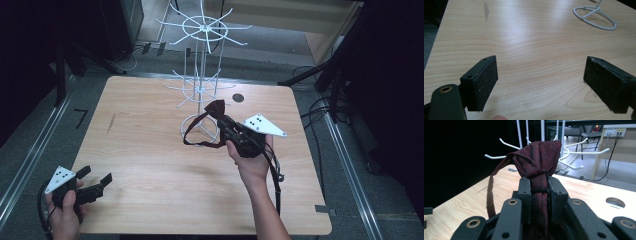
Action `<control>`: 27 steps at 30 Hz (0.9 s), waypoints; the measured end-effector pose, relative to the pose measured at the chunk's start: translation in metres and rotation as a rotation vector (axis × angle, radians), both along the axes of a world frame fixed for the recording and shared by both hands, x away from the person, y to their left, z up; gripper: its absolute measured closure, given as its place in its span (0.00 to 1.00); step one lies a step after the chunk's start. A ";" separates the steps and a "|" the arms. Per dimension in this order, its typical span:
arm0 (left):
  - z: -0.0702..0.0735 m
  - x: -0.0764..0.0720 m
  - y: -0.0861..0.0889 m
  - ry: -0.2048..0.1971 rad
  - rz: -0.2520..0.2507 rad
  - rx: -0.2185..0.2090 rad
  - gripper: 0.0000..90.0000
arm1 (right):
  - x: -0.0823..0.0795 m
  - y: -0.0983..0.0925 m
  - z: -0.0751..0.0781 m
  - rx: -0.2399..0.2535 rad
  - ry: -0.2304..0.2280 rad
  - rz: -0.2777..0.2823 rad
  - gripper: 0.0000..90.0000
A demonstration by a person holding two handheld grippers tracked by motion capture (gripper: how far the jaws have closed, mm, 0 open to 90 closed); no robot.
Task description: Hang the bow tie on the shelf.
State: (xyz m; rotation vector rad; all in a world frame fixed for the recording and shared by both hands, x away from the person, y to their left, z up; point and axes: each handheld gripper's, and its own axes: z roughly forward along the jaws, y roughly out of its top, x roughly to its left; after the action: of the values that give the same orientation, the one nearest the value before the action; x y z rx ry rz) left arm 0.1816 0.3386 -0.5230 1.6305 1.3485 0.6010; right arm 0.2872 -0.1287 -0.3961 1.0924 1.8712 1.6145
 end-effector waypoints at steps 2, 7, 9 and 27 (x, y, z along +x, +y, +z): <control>0.000 0.000 0.000 -0.001 0.000 0.001 0.14 | 0.001 0.001 0.001 -0.002 0.003 0.000 0.84; 0.000 0.000 0.000 -0.001 0.002 0.000 0.14 | 0.006 0.005 0.007 -0.017 0.001 -0.011 0.84; 0.000 0.000 0.000 -0.003 0.002 -0.002 0.14 | 0.008 0.006 0.005 -0.018 0.007 -0.021 0.84; 0.000 -0.001 0.001 -0.012 -0.003 -0.008 0.14 | 0.023 0.016 -0.021 -0.083 0.080 -0.130 0.84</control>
State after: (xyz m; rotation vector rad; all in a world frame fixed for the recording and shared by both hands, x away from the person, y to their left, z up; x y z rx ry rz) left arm 0.1802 0.3393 -0.5229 1.6197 1.3384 0.6023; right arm 0.3098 -0.1128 -0.4170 1.2321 1.8580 1.4281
